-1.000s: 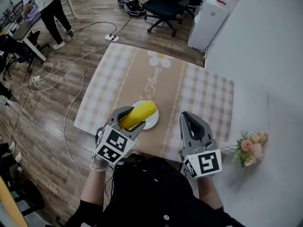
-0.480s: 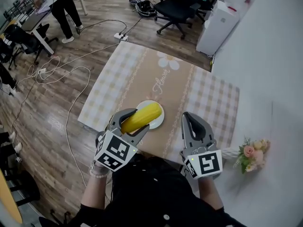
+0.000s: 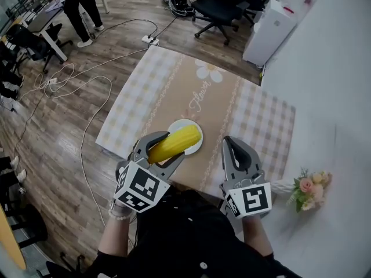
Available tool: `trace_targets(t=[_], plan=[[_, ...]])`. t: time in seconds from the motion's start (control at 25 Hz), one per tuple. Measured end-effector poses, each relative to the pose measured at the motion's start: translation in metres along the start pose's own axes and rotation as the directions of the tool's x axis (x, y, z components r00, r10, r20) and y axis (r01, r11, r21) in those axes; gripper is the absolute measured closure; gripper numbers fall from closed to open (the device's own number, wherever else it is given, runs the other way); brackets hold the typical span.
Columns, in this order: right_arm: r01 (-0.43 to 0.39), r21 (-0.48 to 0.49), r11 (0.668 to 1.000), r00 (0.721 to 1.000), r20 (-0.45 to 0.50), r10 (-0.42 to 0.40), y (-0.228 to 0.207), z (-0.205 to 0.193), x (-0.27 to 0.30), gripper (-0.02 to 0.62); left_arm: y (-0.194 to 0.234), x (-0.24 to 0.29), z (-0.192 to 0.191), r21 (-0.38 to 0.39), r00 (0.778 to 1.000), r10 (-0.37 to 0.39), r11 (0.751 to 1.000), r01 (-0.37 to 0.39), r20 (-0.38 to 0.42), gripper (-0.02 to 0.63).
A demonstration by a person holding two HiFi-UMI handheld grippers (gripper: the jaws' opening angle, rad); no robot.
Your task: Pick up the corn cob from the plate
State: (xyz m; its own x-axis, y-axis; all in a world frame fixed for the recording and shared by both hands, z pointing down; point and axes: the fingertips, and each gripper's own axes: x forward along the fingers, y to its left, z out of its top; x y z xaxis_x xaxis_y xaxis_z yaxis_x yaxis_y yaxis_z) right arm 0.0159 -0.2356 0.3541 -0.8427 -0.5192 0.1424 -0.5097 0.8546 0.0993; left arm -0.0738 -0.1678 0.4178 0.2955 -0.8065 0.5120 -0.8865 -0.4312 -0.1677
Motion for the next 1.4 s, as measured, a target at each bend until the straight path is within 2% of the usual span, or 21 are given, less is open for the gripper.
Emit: trace_targets(t=[1.4], plan=[[0.013,-0.054,0.998,0.999,-0.036,-0.015,0.006,-0.003,-0.011,0.554,-0.01,-0.008,0.034,0.082,0.998,-0.029,0.996,0.024,0.059,0.347]])
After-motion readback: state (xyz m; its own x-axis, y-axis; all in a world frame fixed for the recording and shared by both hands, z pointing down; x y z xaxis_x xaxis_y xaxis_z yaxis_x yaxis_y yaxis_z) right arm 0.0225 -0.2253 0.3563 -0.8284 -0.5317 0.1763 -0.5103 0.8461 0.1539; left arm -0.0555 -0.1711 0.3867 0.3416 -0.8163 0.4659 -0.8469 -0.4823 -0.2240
